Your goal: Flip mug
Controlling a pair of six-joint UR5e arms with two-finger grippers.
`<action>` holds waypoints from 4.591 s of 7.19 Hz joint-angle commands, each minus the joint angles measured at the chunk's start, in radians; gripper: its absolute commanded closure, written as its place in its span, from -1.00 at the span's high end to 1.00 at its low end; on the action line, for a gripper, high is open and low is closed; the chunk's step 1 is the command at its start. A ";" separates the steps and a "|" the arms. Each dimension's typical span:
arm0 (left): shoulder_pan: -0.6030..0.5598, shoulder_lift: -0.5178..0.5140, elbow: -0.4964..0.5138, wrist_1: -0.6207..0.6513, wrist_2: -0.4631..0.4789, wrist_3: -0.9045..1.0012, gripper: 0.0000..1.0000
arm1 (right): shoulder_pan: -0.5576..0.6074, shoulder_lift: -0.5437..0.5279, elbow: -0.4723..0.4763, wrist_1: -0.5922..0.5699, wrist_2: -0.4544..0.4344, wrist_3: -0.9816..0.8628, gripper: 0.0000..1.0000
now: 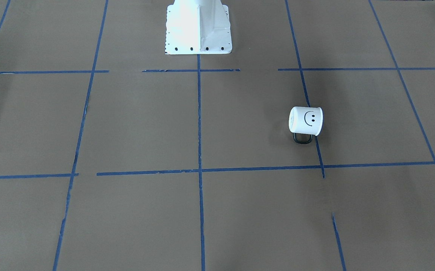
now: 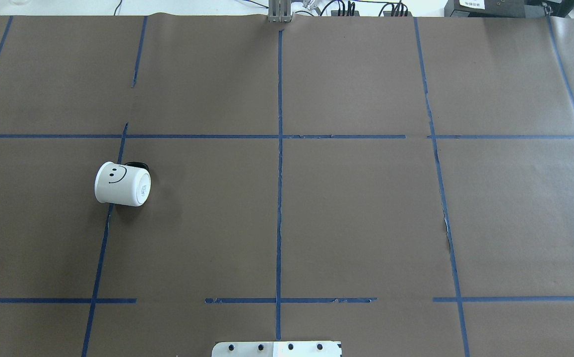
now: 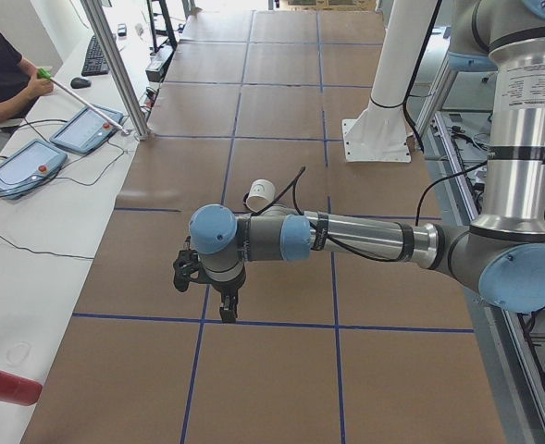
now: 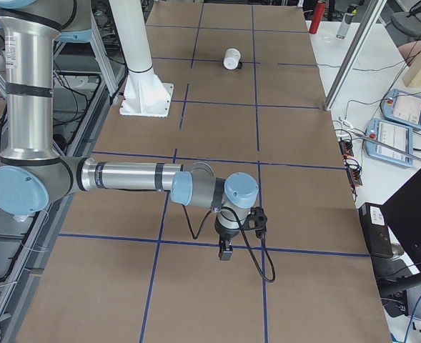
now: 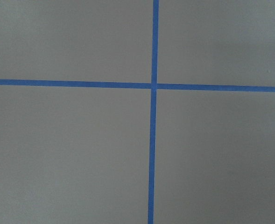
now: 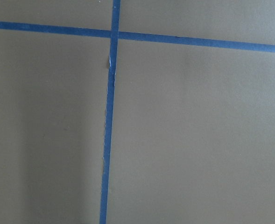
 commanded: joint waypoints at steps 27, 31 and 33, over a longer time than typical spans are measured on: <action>0.706 -0.074 0.293 -1.940 0.407 -1.650 1.00 | 0.000 0.000 0.000 0.000 0.000 0.000 1.00; 0.776 -0.109 0.391 -2.069 0.406 -1.618 1.00 | 0.000 0.000 0.000 0.000 0.000 0.000 1.00; 0.787 -0.111 0.439 -2.129 0.389 -1.621 1.00 | 0.000 0.000 0.000 0.000 0.000 0.000 1.00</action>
